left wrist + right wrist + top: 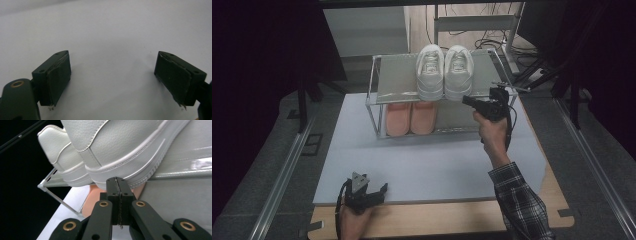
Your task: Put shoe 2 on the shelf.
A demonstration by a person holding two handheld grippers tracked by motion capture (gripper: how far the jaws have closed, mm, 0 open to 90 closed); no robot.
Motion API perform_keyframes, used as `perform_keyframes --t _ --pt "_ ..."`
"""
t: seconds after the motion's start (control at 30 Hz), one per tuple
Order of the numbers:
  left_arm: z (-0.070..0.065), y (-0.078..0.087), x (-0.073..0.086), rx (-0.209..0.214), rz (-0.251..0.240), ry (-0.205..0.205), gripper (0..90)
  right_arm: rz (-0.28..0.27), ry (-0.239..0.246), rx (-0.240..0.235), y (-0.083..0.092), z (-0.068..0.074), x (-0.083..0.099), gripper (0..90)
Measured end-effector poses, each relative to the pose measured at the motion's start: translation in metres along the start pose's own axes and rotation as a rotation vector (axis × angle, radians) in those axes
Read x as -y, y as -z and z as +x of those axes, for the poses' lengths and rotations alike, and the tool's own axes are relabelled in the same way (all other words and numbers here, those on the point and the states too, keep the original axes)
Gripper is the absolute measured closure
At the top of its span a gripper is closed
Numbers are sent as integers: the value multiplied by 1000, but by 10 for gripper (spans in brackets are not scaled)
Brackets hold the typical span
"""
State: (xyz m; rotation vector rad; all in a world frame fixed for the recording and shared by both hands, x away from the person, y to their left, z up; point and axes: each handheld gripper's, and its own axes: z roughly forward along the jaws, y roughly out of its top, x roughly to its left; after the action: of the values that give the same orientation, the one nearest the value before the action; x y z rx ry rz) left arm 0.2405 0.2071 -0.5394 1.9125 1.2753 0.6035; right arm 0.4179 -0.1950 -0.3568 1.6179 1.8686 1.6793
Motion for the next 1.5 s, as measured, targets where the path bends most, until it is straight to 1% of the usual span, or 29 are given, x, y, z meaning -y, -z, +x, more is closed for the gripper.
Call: perform_keyframes --t 0.07,0.13,0.17,0.3,0.43,0.53,0.6,0.93,1.17,1.5 --pt "0 0 0 -1 0 -1 138 -7 7 12 -1 1 0 897" --pt "0 0 0 -1 0 -1 139 -3 -17 -14 0 -2 0 897" --pt "0 0 0 0 0 0 139 -2 -22 -17 0 -3 0 897" --pt "0 0 0 0 0 0 139 -1 -13 -11 0 -2 0 896" --pt "0 0 0 0 0 0 139 3 -19 -22 1 -3 0 895" --pt "0 0 0 0 0 0 138 8 -24 -42 1 -4 1 889" --pt "0 0 0 0 0 0 138 13 -25 -46 1 -3 2 878" --pt "0 0 0 0 -2 2 139 12 3 -54 8 1 1 842" --pt "0 0 0 0 -1 0 139 17 10 -57 13 1 2 811" --pt "0 0 0 -1 0 0 138 32 44 -51 21 -1 8 738"
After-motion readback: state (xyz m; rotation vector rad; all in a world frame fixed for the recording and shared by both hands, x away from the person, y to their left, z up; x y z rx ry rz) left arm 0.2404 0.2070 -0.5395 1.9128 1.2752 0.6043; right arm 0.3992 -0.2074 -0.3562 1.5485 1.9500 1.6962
